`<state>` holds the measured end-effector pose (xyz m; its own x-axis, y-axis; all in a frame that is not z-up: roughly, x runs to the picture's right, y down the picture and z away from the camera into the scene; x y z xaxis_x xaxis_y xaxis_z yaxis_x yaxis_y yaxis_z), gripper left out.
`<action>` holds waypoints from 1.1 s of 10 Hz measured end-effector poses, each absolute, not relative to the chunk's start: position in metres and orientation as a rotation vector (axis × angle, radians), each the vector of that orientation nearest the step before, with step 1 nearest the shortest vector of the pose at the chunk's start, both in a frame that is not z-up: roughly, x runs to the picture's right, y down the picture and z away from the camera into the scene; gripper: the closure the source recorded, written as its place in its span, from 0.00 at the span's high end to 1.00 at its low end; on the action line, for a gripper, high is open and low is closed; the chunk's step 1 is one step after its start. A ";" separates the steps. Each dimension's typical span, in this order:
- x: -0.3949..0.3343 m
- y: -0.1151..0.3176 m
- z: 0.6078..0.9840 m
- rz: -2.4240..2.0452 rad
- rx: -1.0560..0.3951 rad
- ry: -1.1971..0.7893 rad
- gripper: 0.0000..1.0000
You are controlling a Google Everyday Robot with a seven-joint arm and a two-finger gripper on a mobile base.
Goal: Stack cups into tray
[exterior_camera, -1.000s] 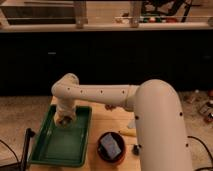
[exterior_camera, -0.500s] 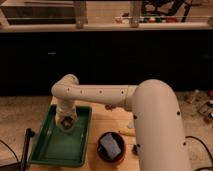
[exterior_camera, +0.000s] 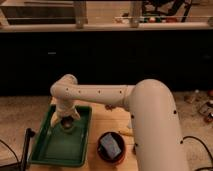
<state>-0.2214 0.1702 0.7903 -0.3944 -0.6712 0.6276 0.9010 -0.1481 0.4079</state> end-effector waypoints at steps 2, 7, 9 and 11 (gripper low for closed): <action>-0.221 0.169 0.786 -1.786 -0.352 -0.905 0.80; -0.225 0.153 0.763 -1.830 -0.278 -0.849 0.80; -0.227 0.144 0.750 -1.856 -0.245 -0.805 0.80; -0.230 0.134 0.738 -1.871 -0.202 -0.770 0.80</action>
